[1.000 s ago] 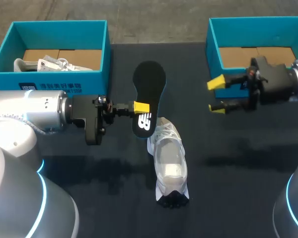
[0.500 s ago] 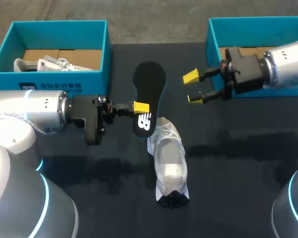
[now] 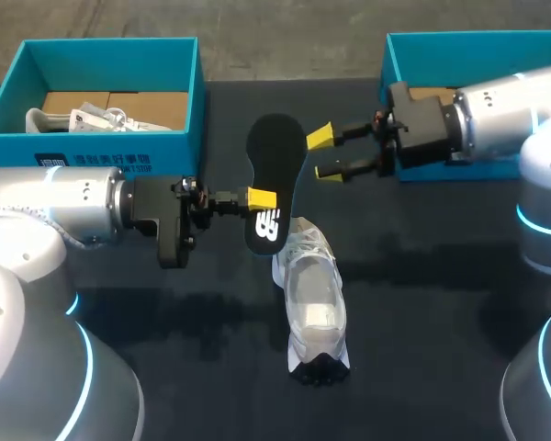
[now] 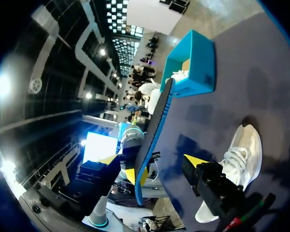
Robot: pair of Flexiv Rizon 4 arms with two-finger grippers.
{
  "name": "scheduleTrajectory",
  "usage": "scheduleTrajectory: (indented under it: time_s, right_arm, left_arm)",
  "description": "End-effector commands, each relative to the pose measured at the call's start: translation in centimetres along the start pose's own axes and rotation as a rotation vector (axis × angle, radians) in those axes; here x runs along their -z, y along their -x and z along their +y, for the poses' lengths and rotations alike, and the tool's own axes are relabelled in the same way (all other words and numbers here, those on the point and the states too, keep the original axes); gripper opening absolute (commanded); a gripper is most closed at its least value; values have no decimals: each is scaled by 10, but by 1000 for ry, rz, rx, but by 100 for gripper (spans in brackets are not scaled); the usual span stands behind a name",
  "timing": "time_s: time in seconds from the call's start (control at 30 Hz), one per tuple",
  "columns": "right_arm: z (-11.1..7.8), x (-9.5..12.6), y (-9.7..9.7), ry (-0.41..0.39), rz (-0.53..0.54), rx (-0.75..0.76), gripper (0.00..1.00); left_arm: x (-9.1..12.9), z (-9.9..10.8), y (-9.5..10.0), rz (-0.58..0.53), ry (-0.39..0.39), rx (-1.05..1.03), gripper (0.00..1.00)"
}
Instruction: Take the shoe out of the shoebox, open the shoe tongue, remove and reinsert the insole, then place the shoe into the shoebox
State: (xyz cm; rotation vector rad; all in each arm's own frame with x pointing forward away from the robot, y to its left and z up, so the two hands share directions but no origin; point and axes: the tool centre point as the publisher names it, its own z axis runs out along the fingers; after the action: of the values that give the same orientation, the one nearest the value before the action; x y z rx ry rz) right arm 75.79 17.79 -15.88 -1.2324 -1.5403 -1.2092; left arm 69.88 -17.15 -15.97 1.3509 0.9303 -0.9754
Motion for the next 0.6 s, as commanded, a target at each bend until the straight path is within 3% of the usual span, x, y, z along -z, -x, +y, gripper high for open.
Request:
scheduleTrajectory:
  time_s: [0.03,0.07,0.27,0.6]
  right_arm:
    - [-3,-16,1,29,15,-25,70]
    - [-4,-18,1,30,17,-26,70]
    - [-8,-30,1,53,48,-51,51]
    - [-13,-39,-7,76,36,-92,43]
  left_arm:
    - [-1,-1,0,0,2,-2,0]
    - [-1,-1,0,0,2,-2,0]
    - [-1,-1,0,0,2,-2,0]
    - [-1,-1,0,0,2,-2,0]
